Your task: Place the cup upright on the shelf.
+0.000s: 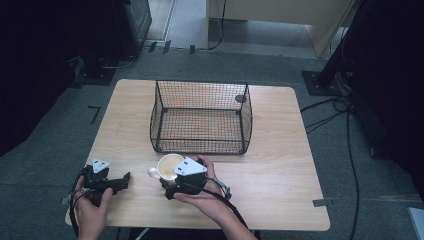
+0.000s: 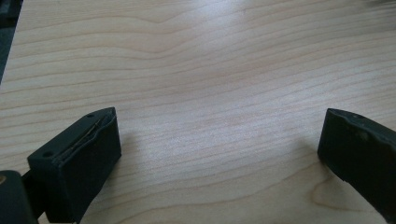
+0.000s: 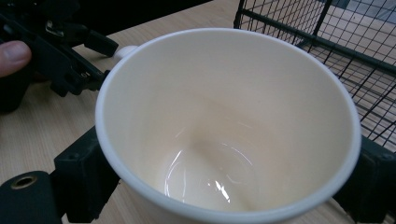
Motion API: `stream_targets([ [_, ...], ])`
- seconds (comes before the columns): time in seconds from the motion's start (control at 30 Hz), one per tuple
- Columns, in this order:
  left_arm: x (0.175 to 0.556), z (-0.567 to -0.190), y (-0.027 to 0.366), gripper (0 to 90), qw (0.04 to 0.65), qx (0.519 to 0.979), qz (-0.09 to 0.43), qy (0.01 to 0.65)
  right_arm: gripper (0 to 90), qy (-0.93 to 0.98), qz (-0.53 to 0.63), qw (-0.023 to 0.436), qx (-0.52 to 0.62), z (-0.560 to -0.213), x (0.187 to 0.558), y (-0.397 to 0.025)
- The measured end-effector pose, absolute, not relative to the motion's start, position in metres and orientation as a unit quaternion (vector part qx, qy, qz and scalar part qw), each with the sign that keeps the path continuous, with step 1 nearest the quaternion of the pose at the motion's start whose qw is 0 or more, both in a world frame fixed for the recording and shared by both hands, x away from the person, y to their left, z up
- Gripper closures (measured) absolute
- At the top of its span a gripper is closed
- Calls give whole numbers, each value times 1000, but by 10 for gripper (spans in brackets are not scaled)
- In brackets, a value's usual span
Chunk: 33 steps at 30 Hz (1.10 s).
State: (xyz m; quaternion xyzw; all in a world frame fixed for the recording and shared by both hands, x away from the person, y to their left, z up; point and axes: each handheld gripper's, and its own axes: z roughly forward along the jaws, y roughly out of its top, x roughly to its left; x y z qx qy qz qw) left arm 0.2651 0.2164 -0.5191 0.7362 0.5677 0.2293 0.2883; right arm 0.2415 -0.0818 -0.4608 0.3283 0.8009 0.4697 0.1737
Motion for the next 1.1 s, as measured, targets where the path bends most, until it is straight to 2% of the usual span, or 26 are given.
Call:
stream_targets([
  [0.73,265,-519,216,0,289,735,229,568,91,780,493,200,330,-417,257,-97],
  [1.1,265,-519,216,0,288,736,229,568,92,766,499,227,336,-388,271,-110],
])
